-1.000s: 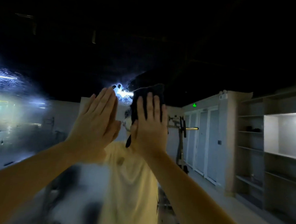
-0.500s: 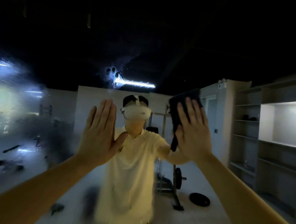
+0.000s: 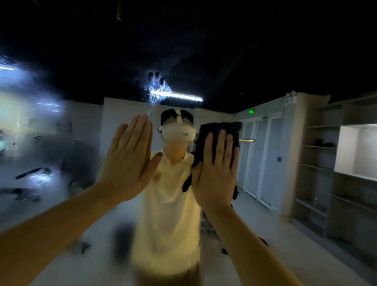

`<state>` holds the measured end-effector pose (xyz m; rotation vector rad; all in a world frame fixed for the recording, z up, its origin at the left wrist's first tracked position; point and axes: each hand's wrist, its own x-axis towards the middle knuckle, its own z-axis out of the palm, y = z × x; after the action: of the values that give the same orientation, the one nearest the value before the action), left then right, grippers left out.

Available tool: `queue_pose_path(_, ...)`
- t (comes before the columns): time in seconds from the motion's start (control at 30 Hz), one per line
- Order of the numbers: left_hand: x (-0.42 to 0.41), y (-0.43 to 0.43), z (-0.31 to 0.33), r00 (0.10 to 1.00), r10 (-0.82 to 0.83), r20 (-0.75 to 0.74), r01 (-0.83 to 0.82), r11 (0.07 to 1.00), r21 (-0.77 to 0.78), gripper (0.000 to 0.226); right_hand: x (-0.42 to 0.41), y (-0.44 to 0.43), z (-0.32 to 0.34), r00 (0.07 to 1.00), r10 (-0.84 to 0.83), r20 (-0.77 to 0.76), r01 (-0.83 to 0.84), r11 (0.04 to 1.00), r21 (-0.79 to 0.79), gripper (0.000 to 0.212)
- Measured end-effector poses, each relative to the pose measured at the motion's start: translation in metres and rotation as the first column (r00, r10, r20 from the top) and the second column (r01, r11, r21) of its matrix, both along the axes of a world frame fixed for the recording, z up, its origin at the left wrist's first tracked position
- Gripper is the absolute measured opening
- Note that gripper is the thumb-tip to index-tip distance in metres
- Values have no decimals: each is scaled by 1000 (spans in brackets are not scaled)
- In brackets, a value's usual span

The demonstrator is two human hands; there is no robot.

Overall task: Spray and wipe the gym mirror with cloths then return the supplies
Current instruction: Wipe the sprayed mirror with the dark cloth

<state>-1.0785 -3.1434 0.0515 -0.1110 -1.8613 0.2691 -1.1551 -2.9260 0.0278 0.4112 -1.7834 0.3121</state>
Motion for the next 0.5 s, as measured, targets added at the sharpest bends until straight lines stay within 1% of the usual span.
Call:
queue_pose_path(0.07, 12, -8, -11, 1000, -6, -13, 6, 999, 47, 73, 7, -24, 0, 999, 36, -2, -36, 998, 51, 66)
queue_pose_path(0.13, 24, -14, -23, 999, -46, -8, 46, 996, 73, 74, 14, -43, -3, 997, 72, -14, -70, 991, 111, 66)
queue_pose_path(0.2, 31, -20, -33, 998, -66, 3, 65, 995, 74, 75, 20, -59, -12, 994, 103, -40, -92, 971, 220, 67)
queue_pose_path(0.27, 32, -23, -43, 998, -65, 26, 63, 995, 75, 75, 23, -64, -23, 988, 146, -45, -120, 921, 372, 66)
queue_pose_path(0.37, 31, -18, -54, 996, -69, 48, 66, 996, 57, 74, 17, -44, -32, 978, 198, -72, -120, 805, 581, 65)
queue_pose_path(0.43, 28, -9, -60, 997, -69, 40, 68, 997, 43, 72, 8, -19, -31, 977, 179, -115, -68, 775, 628, 63)
queue_pose_path(0.5, 20, -1, -65, 998, -54, 37, 53, 998, 39, 70, 0, 10, -28, 985, 110, -131, -13, 813, 582, 63)
